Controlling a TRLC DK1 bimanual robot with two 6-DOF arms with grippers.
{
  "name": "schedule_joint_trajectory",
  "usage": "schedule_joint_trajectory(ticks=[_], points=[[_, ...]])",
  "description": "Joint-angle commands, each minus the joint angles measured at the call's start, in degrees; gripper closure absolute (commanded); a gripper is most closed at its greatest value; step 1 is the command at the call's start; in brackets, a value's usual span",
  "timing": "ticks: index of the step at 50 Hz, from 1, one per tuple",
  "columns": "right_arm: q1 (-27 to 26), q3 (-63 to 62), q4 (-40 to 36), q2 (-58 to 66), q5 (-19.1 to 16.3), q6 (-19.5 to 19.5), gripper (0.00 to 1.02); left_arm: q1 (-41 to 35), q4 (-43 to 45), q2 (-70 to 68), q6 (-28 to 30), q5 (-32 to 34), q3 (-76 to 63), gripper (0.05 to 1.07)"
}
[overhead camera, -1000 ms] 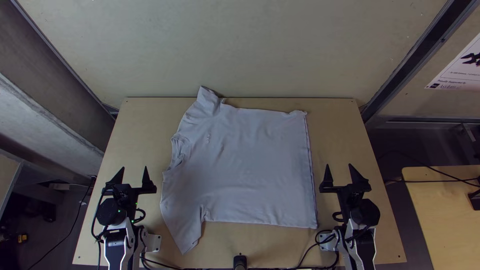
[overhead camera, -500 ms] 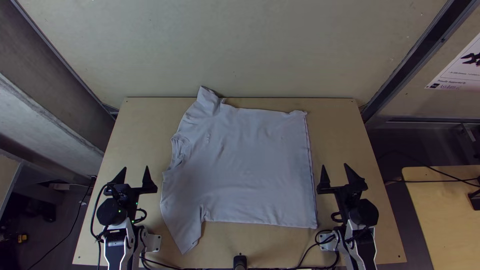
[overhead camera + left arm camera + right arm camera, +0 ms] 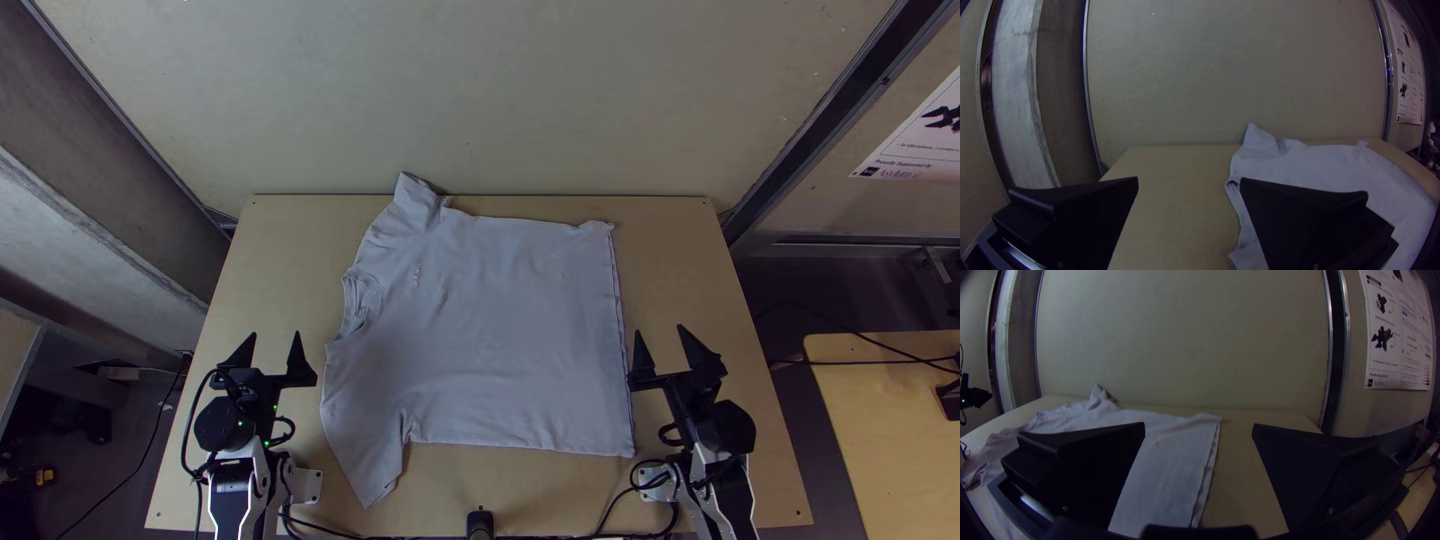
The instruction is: Fold the t-shirt
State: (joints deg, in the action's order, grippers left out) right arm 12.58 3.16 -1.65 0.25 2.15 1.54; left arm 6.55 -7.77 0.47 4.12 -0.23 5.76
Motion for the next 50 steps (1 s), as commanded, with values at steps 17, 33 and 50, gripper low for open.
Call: schedule_joint_trajectory(ticks=[17, 33, 50], points=[[-1.77, 20.40, 9.56, 17.85, 0.66, -0.31, 0.04, -3.73, 9.35, 6.65, 5.46, 1.20, 9.97, 0.10], [-5.20, 34.81, 13.16, 33.94, 0.57, -1.19, 0.04, -4.09, 15.07, 25.55, 5.11, 1.81, 22.63, 0.10], [-6.16, 49.05, 13.87, 51.25, 0.66, -0.31, 0.04, -6.28, 14.45, 49.01, 4.05, 1.72, 42.67, 0.10]])
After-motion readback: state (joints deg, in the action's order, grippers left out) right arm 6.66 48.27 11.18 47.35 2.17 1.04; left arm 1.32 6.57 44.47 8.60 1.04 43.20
